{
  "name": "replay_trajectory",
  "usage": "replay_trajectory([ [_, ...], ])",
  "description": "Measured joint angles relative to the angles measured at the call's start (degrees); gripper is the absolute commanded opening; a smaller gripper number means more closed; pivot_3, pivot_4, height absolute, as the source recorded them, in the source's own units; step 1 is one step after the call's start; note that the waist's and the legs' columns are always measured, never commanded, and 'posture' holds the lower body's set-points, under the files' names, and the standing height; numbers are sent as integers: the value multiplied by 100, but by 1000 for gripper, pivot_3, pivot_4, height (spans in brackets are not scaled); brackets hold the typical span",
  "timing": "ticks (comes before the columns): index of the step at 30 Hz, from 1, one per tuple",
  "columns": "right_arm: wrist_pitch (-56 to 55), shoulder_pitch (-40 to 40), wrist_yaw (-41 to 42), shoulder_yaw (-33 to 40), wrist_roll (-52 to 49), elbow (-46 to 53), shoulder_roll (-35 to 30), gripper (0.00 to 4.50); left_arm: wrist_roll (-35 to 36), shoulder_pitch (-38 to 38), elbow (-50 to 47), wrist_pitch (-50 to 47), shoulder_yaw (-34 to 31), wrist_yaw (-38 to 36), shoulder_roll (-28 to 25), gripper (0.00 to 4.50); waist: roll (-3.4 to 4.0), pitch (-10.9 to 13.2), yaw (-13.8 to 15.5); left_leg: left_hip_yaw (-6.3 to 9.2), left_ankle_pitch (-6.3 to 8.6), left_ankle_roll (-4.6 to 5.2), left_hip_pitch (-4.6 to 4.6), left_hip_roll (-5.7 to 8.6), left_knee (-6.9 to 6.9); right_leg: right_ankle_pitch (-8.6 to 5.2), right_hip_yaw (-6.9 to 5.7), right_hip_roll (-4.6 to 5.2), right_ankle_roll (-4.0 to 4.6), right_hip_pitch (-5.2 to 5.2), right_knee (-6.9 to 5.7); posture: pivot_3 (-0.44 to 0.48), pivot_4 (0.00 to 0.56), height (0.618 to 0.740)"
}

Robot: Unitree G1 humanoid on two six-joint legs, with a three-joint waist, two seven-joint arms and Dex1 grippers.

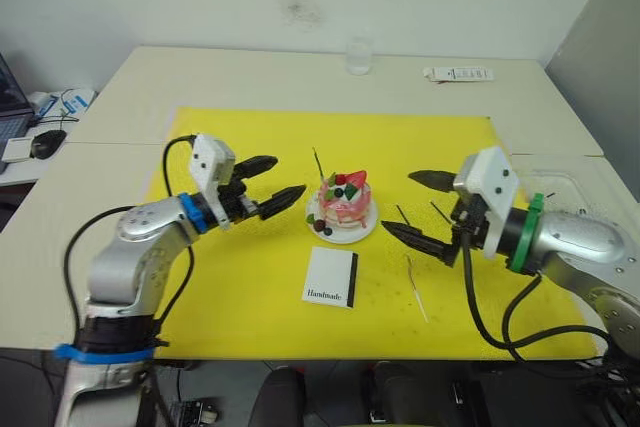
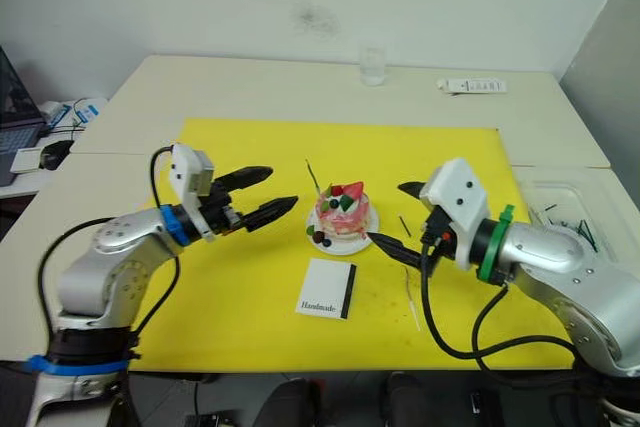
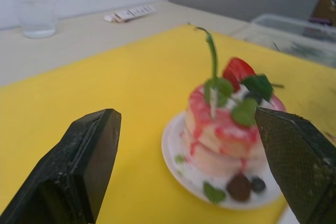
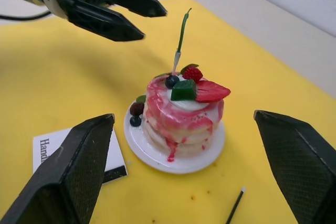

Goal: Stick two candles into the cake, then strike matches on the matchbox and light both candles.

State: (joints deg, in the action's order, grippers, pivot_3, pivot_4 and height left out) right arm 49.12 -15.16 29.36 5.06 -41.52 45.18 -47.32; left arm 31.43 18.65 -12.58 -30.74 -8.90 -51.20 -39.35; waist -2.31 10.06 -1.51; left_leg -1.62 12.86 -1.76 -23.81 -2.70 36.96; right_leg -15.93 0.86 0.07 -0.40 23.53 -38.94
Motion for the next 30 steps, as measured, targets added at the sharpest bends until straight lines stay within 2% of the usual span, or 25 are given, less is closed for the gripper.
replay_trajectory([
  [3, 146, 620, 39, 479, -30, 88, -214, 4500, 200, -298, -486, -169, -147, -373, -507, 4466, 0, 0, 10, -4, 0, 0, 2, 4, 2, 0, 0, 9, 0, -3, 0, 0, 150, 740],
  [7, 203, 1540, -22, 807, 79, 371, -303, 4500, 541, -786, -1338, -306, 180, -924, -781, 4466, 0, 0, 24, -6, 0, 0, 5, 7, 4, 0, 4, 13, 0, -8, 2, 0, 150, 740],
  [10, 286, 2024, -292, 806, 225, 703, -183, 4500, 689, -948, -1879, -379, 508, -1032, -767, 4466, 0, 0, 21, -3, 0, 0, 10, 3, 7, 3, 3, 9, 3, -8, -5, 0, 150, 740],
  [14, 472, 2379, -881, 338, 515, 1020, 148, 4500, 759, -1145, -2330, -377, 801, -1150, -778, 4466, 1, -2, -3, -4, -1, 0, 42, -1, 2, 4, 7, 4, 5, -29, -7, 0, 150, 740],
  [21, 901, 2487, -1536, -327, 765, 1150, 581, 4500, 690, -1189, -2380, -258, 986, -1200, -783, 4466, 2, -3, 1, -9, 0, 0, 43, 2, 2, 4, 12, 2, 7, -32, -3, 0, 150, 740],
  [24, 1036, 2526, -1710, -554, 896, 1148, 700, 3869, 649, -1189, -2380, -228, 1041, -1195, -783, 4500, 2, -3, 0, -14, 0, 0, 42, 2, 2, 4, 15, 3, 6, -30, -1, 0, 150, 740],
  [30, 1213, 2523, -1829, -747, 1100, 1066, 833, 1684, 593, -1253, -2383, -134, 1092, -1148, -782, 4500, 2, -3, 0, -9, 0, 0, 42, 1, 1, 4, 12, 2, 7, -30, -2, 0, 150, 740],
])
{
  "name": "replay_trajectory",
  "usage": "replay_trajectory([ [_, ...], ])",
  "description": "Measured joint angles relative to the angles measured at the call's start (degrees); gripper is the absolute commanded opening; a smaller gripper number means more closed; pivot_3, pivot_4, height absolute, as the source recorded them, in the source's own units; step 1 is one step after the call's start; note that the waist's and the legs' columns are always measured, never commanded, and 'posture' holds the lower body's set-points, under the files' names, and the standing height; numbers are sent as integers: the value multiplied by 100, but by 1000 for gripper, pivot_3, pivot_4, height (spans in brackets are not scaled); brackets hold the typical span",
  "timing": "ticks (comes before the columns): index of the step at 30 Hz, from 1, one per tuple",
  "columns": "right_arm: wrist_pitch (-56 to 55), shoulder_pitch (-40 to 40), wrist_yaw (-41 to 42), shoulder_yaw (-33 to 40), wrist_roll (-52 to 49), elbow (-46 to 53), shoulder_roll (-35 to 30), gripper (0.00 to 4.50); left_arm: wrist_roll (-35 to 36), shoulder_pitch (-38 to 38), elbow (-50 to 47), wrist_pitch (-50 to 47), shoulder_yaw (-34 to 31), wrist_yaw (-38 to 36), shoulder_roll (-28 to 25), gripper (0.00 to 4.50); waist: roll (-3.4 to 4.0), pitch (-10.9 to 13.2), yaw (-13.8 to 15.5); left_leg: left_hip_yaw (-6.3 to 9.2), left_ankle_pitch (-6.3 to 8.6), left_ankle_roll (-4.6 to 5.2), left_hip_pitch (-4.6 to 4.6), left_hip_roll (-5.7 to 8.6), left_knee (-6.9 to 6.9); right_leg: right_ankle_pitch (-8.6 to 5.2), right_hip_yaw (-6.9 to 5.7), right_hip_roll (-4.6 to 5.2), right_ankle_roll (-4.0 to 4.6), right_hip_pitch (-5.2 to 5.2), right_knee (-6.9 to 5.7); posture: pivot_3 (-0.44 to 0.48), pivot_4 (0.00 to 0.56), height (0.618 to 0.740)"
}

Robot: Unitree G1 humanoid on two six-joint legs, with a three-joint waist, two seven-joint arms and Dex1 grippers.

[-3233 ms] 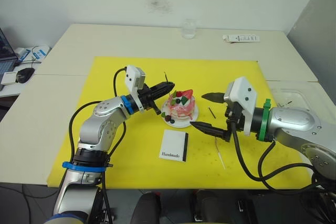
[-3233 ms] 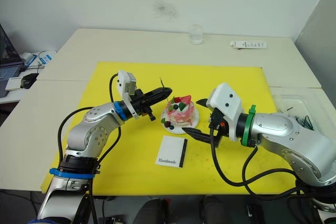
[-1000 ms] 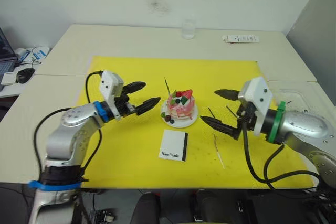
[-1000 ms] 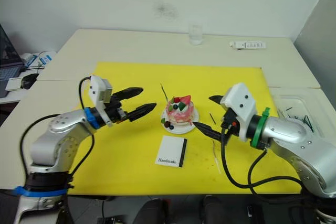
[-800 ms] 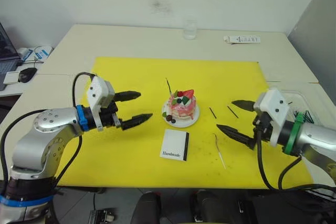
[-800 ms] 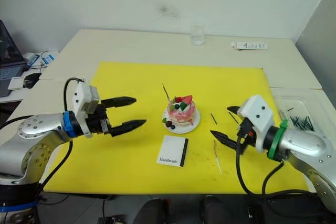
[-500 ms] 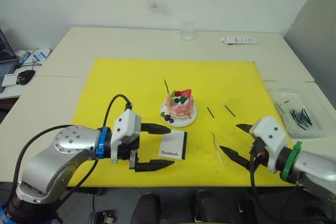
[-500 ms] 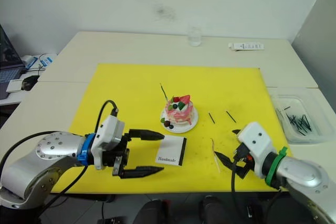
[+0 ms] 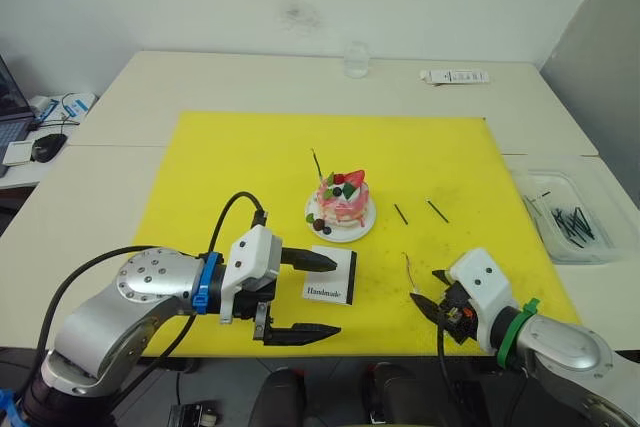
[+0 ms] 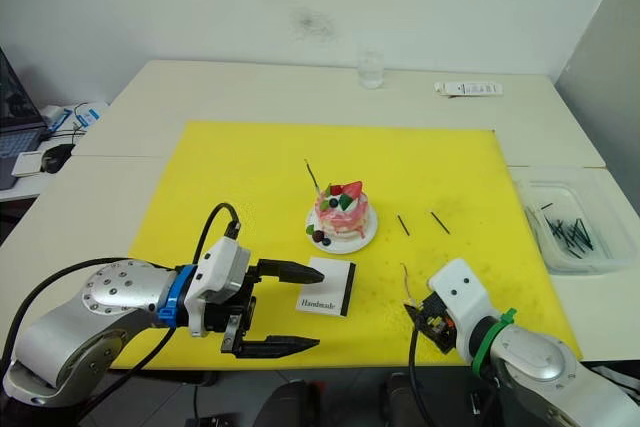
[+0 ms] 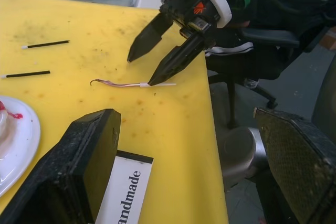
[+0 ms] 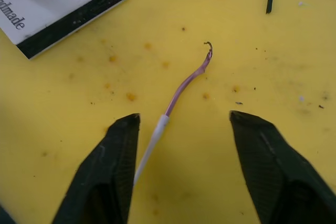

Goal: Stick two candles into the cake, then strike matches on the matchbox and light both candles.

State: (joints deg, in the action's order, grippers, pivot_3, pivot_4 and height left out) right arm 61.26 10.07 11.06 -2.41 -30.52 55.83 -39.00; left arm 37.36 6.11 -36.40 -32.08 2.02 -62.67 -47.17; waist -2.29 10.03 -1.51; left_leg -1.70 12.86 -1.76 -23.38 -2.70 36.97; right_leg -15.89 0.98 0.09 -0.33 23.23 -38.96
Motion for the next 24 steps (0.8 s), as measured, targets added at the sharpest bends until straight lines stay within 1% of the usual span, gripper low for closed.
replay_trajectory([
  [4, 160, -23, 20, -129, 20, -14, 47, 190, -3, -67, -9, 3, 0, 81, 0, 4500, 0, 0, 0, 0, 0, 0, 0, 0, 0, 0, 0, 0, 0, 0, 0, 0, 150, 740],
  [5, 201, -61, 16, -129, 20, -18, 75, 54, -3, -76, -9, 6, 0, 84, 0, 4500, 0, 0, 0, -1, 0, 0, 0, 0, 0, 0, 0, 0, 0, 0, 0, 0, 150, 740],
  [8, 321, -201, -7, -122, 18, -39, 252, 54, -18, -96, -9, 23, 0, 90, 0, 4500, 0, 0, -1, 0, 0, 0, 0, 0, 0, 0, 0, 0, 0, 0, 0, 0, 150, 740],
  [13, 410, -221, 75, -25, 16, -47, 214, 54, -117, -121, -7, 148, 6, 157, 35, 4500, 0, 0, 1, -3, 0, 0, -1, 1, 0, 0, 2, 0, 0, 0, 1, 0, 150, 740],
  [17, 438, -228, 332, 629, -140, -31, 159, 54, -144, -127, 2, 162, 52, 262, 178, 4500, 0, 0, 4, -3, 0, 0, -1, 2, 0, 0, 2, 0, 0, 0, 1, 0, 150, 740],
  [19, 460, -303, 652, 1047, -372, -27, -59, 54, -146, -87, 31, 165, 119, 270, 239, 4500, 1, 1, 5, -3, 0, 0, -1, 4, 1, 0, 2, -1, 0, 0, 0, 0, 150, 740],
  [22, 450, -595, 1263, 1786, -678, -44, -794, 54, -145, -13, 101, 226, 234, 218, 330, 4500, 2, 1, 4, -3, 0, 0, 1, 7, 1, 1, 0, -5, -1, -3, 1, 0, 150, 740],
  [24, 420, -572, 1686, 2126, -764, -127, -1240, 54, -146, 24, 120, 260, 286, 201, 383, 4500, 0, 0, 10, 2, 0, 0, -1, 6, -2, 0, -2, -6, 1, -3, 4, 0, 150, 740],
])
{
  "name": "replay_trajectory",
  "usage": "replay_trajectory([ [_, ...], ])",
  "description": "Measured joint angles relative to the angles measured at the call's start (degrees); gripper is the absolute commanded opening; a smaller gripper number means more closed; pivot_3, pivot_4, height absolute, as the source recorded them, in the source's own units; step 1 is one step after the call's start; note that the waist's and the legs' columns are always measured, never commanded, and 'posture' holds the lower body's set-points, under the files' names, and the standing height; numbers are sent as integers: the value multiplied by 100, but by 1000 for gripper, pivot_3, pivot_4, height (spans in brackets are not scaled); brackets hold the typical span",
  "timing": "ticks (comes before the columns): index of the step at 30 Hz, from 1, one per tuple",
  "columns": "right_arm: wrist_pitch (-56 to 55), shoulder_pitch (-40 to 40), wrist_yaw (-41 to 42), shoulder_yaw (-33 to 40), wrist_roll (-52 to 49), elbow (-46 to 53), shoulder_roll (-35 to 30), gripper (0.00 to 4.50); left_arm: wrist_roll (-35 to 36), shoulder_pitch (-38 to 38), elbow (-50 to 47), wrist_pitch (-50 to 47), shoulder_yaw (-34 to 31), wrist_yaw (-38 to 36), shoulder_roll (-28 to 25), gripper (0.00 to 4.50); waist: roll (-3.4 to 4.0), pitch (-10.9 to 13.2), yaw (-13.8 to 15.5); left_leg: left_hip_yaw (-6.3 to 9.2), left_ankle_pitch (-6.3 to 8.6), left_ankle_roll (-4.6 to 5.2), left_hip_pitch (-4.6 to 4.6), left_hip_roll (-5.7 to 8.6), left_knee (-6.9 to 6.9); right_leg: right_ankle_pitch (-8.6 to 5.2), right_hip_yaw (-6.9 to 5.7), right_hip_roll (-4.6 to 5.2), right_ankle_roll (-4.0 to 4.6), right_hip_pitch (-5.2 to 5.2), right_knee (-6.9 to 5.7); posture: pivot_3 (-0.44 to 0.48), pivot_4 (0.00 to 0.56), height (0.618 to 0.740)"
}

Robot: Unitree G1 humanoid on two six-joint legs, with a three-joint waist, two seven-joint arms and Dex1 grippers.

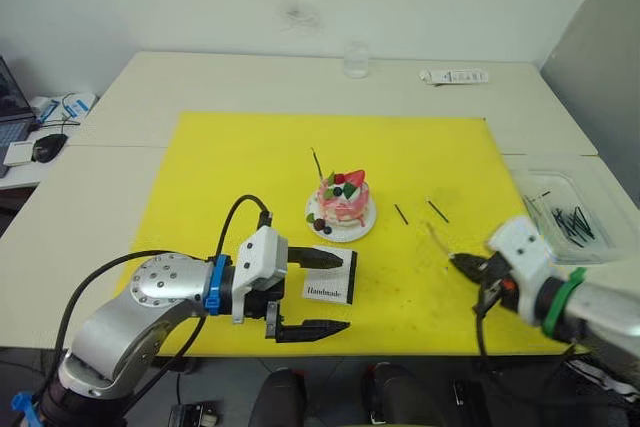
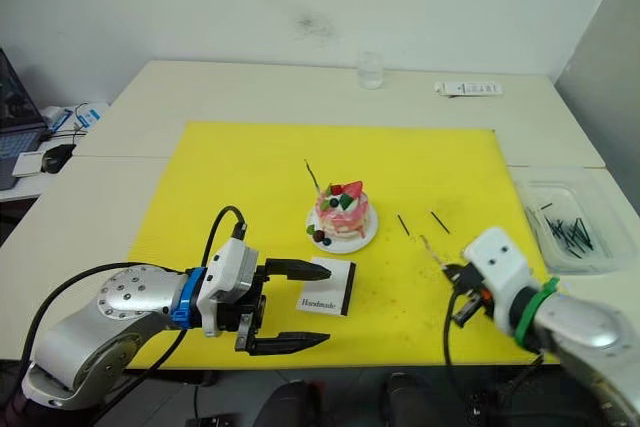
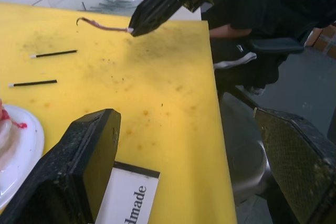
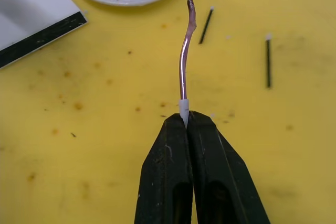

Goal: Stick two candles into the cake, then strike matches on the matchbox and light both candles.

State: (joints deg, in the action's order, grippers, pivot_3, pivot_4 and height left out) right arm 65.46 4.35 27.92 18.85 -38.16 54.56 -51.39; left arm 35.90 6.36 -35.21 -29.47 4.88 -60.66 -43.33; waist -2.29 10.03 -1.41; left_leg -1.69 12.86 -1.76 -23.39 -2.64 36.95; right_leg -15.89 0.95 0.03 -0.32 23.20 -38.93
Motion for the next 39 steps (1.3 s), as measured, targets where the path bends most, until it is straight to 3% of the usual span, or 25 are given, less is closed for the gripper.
replay_trajectory([
  [7, -1042, 1418, 1699, 893, 701, -1142, -1270, 54, -42, 51, -56, 21, 191, 256, 299, 4500, 1, -1, 74, -3, 1, 1, -8, 7, 2, -7, 1, -7, -3, 1, 7, 0, 150, 740],
  [15, -2920, 1931, 2678, 803, 1787, -2506, -1335, 54, -278, -100, -262, 130, 378, 345, 294, 4500, 5, -3, 84, -4, 0, 1, 4, 4, 4, -3, 4, -8, -2, -4, -3, 0, 150, 740],
  [30, -2891, 2199, 3198, 799, 1914, -2685, -1129, 54, 182, 546, -421, -140, 470, 364, 411, 4500, 6, -4, 121, -2, 0, 1, 4, 6, 6, -3, 1, -11, -3, -7, -4, 0, 150, 740],
  [34, -2757, 2188, 3177, 735, 1936, -2790, -1121, 955, 176, 678, -368, -140, 495, 355, 414, 4500, 7, -4, 120, -4, 0, 1, 4, 6, 6, -3, 3, -12, -3, -8, -4, 0, 150, 740],
  [38, -2612, 2040, 3051, 706, 1971, -2780, -1101, 2468, 127, 679, -327, -139, 552, 352, 413, 4500, 7, -4, 119, -2, 0, 1, 4, 5, 5, -3, 2, -13, -3, -7, -4, 0, 150, 740],
  [39, -2542, 1990, 3055, 732, 1942, -2756, -1102, 2468, 116, 679, -321, -139, 594, 354, 413, 4500, 7, -4, 119, -2, 0, 1, 4, 5, 6, -3, 2, -13, -3, -7, -4, 0, 150, 740],
])
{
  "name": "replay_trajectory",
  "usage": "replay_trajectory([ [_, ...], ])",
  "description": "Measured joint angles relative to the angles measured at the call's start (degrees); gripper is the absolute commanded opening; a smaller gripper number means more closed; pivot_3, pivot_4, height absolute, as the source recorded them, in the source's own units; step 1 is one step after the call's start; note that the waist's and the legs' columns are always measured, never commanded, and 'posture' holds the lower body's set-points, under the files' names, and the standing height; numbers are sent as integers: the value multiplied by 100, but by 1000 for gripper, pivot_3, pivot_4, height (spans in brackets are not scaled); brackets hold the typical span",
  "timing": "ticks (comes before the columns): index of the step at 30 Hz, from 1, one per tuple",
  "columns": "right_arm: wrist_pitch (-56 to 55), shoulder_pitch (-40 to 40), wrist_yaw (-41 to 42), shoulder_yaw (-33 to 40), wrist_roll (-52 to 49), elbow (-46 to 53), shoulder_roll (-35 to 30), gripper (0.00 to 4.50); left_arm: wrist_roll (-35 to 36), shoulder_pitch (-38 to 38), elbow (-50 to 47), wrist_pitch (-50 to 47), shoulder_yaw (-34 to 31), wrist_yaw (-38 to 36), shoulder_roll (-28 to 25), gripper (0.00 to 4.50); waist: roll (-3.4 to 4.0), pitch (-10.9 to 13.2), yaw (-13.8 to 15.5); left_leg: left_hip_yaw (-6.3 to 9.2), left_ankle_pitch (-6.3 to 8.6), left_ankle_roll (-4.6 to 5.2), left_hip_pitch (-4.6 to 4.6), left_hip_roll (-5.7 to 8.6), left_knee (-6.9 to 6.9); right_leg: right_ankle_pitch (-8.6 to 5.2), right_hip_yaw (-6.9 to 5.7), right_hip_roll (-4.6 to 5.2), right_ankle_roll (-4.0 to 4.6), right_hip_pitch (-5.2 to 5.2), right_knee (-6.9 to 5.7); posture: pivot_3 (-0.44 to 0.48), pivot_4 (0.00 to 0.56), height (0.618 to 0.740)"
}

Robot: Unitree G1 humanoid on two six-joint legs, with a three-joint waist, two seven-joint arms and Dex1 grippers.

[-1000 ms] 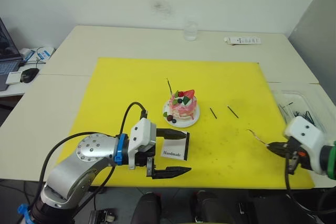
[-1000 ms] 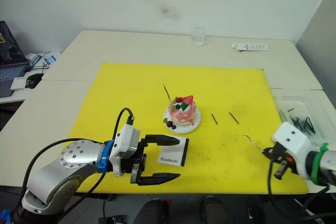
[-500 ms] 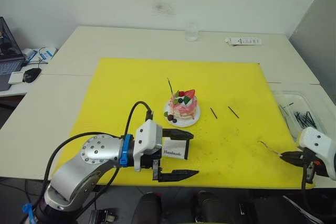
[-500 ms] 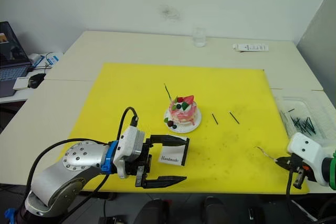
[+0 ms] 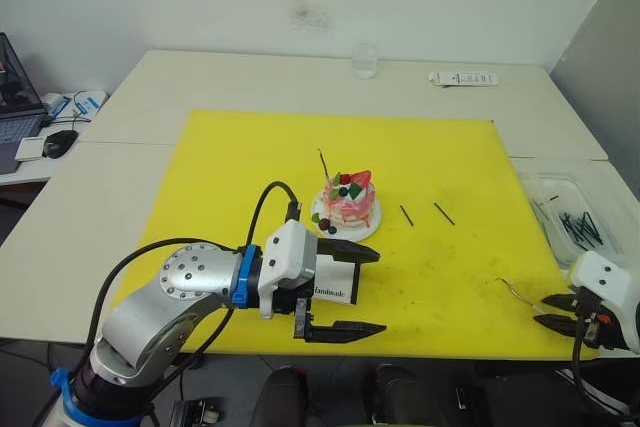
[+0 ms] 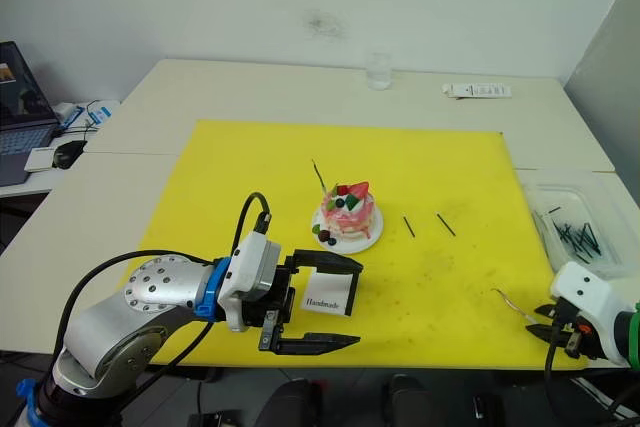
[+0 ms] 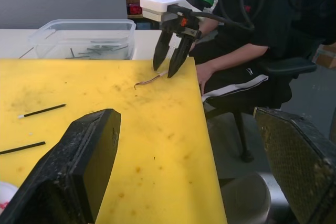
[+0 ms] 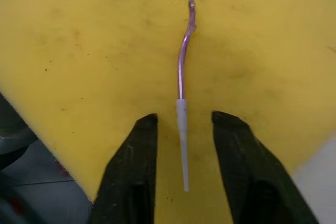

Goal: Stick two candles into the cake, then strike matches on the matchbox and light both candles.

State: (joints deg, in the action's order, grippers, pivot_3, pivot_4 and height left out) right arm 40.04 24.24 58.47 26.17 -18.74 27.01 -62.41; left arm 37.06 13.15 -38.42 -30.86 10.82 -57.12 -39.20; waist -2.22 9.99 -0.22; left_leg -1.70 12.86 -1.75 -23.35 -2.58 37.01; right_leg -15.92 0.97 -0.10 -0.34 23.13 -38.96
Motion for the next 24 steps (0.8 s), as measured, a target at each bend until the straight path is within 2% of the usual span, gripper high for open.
replay_trajectory([
  [4, 330, -41, 163, 371, -86, 322, -114, 2468, -73, 2, 10, 5, 17, 5, -2, 4500, 1, -1, 2, 0, 0, 0, 0, 0, 1, 0, 0, 0, 0, 0, -1, 0, 150, 740],
  [10, 1135, 78, 657, 750, -62, 789, -947, 2468, -202, 2, 79, 31, 58, 2, 7, 4500, 4, -2, -1, -3, 0, 0, 2, -1, 1, 0, 2, -1, 0, -1, -1, 0, 150, 740],
  [15, 1970, -572, 360, -28, -90, 1057, -1543, 2468, -337, 13, 104, 109, 272, 14, 133, 4500, 2, -2, 2, -2, 0, 0, 4, -1, 1, 1, 1, 0, 0, -3, -1, 0, 150, 740],
  [19, 2384, -1332, 54, -1004, -235, 1006, -1624, 2468, -432, 19, 129, 152, 345, 19, 148, 4500, 3, -2, -5, -4, 0, 0, 2, 0, 0, 0, 4, 0, 0, 1, 1, 0, 150, 740],
  [24, 2435, -1832, -128, -1830, -265, 839, -1641, 2468, -458, -25, 128, 168, 353, 26, 154, 4500, 3, -2, -1, -3, 0, 0, -1, -1, -1, 0, 2, 0, -1, 3, 2, 0, 150, 740],
])
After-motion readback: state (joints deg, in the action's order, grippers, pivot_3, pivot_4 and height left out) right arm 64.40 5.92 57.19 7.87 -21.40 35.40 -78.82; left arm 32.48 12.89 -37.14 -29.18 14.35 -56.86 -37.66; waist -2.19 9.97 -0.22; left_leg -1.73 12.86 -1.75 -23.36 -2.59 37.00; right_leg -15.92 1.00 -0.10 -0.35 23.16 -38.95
